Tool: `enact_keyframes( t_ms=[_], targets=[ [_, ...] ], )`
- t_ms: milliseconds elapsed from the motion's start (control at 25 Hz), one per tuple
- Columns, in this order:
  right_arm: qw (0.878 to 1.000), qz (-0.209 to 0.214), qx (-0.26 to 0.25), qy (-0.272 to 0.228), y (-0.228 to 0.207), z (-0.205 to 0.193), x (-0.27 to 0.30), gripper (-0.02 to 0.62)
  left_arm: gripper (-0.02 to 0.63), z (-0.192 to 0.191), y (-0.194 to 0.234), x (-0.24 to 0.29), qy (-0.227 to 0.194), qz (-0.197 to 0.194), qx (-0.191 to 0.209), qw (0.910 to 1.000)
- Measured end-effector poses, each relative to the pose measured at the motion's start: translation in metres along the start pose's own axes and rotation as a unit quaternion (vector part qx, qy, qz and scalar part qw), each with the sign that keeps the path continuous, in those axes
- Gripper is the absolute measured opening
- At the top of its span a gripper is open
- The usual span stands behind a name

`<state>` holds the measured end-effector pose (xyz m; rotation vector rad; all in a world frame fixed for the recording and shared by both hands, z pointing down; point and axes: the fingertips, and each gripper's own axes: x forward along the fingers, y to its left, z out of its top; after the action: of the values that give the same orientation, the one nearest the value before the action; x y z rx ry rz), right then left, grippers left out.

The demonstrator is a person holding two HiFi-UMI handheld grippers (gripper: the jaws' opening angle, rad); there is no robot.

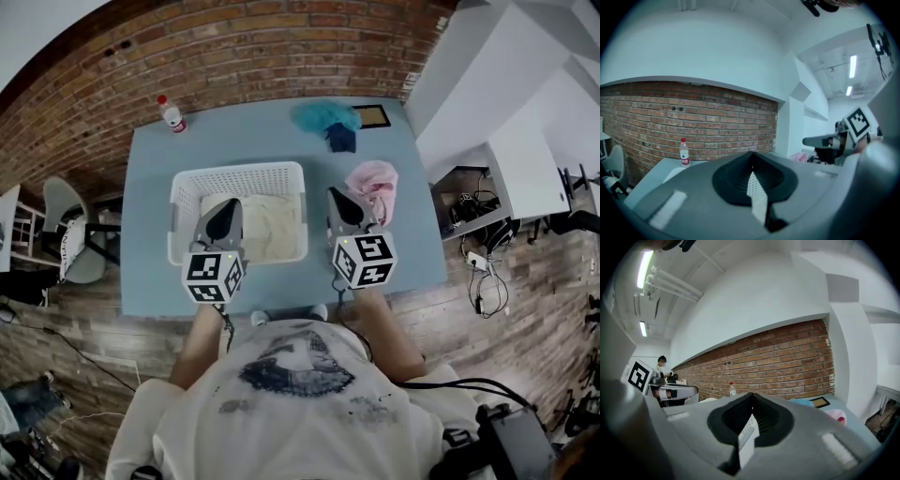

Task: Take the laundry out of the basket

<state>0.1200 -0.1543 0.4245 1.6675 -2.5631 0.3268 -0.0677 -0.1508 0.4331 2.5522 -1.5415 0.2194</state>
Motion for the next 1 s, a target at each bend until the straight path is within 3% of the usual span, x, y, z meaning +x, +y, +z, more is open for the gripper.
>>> enact_keyframes(
  t_ms=[440,720,1000],
  targets=[
    [1.000,0.023,0.004,0.009,0.000,-0.005,0.000,0.000,-0.009,-0.004,0.000,0.000,0.003,0.013,-0.007,0.9999],
    [0.998,0.059,0.012,0.020,0.003,-0.011,0.006,0.000,-0.009,-0.009,0.005,-0.006,0.013,0.044,-0.004,0.9989],
    [0.995,0.089,0.013,0.035,0.029,-0.018,0.029,0.000,-0.009,-0.016,0.030,-0.017,0.020,0.060,-0.002,0.9980]
  ],
)
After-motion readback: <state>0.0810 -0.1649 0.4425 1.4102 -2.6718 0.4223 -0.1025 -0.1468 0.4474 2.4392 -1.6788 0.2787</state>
